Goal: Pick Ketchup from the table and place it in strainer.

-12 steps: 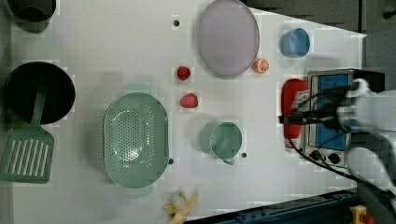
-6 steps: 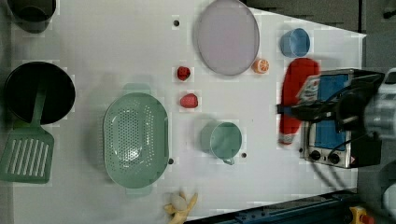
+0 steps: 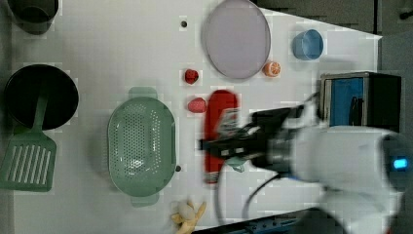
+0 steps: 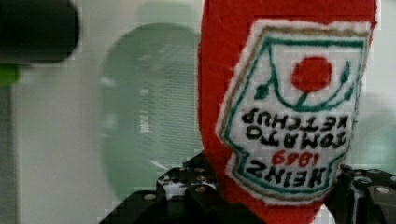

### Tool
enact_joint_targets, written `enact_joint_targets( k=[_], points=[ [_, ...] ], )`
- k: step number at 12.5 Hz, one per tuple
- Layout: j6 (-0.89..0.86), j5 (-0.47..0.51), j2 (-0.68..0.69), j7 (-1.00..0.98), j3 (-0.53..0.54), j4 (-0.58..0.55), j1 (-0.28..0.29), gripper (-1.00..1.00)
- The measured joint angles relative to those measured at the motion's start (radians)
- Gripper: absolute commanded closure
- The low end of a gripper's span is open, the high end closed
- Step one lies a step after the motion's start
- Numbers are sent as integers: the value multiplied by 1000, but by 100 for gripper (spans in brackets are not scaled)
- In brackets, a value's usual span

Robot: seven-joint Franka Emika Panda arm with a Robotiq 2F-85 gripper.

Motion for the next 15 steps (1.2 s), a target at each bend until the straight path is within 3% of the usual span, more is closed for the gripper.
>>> enact_joint_targets(
  k=[3,4,7,9,12,15],
  points=[
    [251,-13,188,119,47,0,46,-26],
    [313,-13,248,137,47,-2,56,-34],
    [400,-16,414,154,40,0,66,-98],
    [422,-15,475,176,24,0,66,-100],
    [386,-12,423,261,17,0,59,-100],
    [150,-15,210,332,6,20,43,-100]
  ],
)
